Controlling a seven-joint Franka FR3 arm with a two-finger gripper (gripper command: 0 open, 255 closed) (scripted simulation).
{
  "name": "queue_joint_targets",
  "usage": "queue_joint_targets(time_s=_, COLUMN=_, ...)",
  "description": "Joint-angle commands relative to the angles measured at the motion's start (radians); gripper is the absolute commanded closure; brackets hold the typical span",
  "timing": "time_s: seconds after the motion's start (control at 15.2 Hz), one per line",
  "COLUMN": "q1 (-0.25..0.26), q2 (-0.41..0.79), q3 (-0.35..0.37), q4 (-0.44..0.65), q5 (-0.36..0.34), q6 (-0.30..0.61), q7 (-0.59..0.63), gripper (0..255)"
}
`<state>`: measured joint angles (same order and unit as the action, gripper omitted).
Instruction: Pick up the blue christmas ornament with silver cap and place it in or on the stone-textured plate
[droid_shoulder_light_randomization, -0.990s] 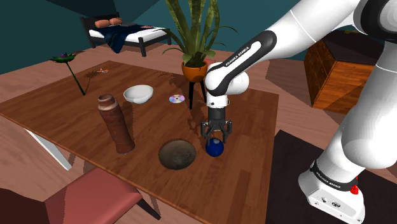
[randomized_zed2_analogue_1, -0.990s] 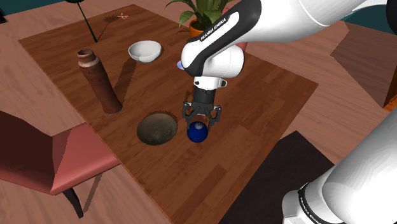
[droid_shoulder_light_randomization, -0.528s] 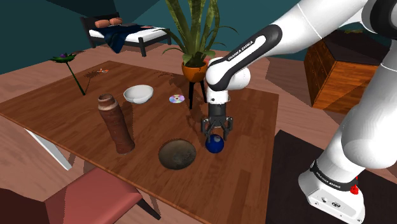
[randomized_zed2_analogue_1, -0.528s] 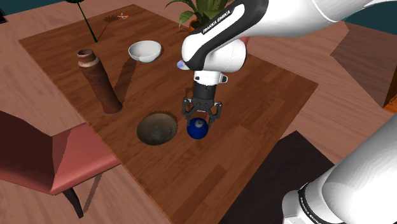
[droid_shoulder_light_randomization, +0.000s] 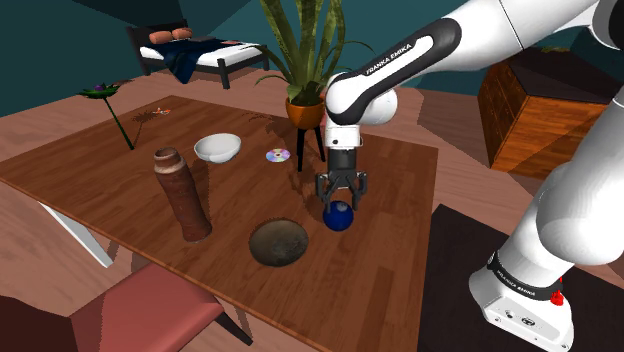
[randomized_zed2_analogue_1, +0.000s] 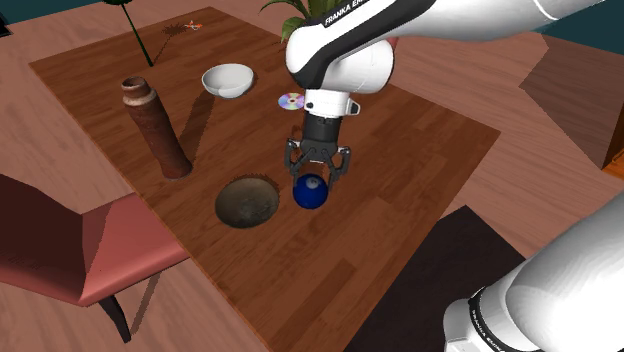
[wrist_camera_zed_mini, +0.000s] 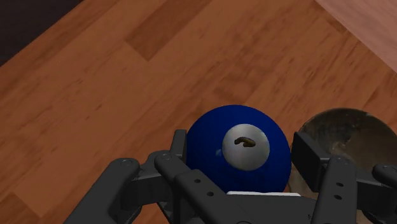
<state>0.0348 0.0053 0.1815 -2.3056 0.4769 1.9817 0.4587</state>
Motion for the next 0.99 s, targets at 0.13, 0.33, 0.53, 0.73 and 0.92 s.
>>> queue_joint_targets(time_s=0.13, q1=-0.002, q2=-0.037, q3=-0.002, q4=0.017, q5=-0.005, q6=-0.051, q7=0.02, gripper=255)
queue_joint_targets(time_s=0.33, q1=-0.004, q2=-0.06, q3=-0.004, q4=0.034, q5=-0.009, q6=-0.088, q7=0.033, gripper=255)
queue_joint_targets(time_s=0.53, q1=0.021, q2=0.017, q3=0.022, q4=0.138, q5=-0.009, q6=-0.092, q7=0.094, gripper=255)
queue_joint_targets(time_s=0.73, q1=0.047, q2=0.099, q3=0.045, q4=0.252, q5=-0.017, q6=-0.099, q7=0.156, gripper=255)
queue_joint_targets(time_s=0.92, q1=0.074, q2=0.186, q3=0.063, q4=0.376, q5=-0.032, q6=-0.114, q7=0.219, gripper=255)
